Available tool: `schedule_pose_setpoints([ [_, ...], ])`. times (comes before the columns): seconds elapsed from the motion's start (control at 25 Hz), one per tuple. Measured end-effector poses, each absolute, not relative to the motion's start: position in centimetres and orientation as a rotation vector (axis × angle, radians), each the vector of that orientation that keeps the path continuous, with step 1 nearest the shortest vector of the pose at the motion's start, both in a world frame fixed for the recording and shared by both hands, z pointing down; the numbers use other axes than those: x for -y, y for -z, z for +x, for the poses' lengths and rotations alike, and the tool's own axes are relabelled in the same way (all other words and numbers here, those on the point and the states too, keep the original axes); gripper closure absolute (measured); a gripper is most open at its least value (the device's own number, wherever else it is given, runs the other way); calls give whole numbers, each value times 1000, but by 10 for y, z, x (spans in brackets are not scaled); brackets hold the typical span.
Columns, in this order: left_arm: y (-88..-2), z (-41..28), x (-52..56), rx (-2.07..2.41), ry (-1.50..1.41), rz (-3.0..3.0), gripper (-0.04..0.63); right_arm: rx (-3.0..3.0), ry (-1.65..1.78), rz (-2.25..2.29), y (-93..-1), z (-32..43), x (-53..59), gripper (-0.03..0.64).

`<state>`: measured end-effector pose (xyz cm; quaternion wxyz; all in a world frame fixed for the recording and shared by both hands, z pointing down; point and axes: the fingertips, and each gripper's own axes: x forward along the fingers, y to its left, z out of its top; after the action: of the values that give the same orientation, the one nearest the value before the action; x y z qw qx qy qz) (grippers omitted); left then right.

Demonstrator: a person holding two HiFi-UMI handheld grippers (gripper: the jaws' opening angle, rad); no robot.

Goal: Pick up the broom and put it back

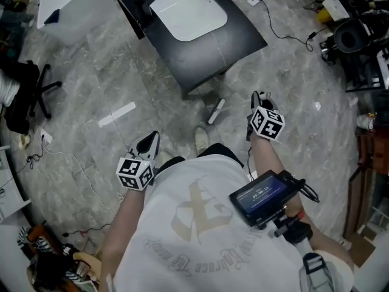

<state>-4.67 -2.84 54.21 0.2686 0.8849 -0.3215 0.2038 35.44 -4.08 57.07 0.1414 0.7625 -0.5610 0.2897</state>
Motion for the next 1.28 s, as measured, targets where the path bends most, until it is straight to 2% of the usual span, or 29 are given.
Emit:
schedule_pose_setpoints([
  [0.44, -545, -48, 43, 919, -555, 2354, 583, 1511, -974, 2282, -596, 372, 55, 499],
  [1.28, -547, -62, 54, 1022, -547, 2298, 583, 1800, -896, 2007, -604, 309, 141, 477],
])
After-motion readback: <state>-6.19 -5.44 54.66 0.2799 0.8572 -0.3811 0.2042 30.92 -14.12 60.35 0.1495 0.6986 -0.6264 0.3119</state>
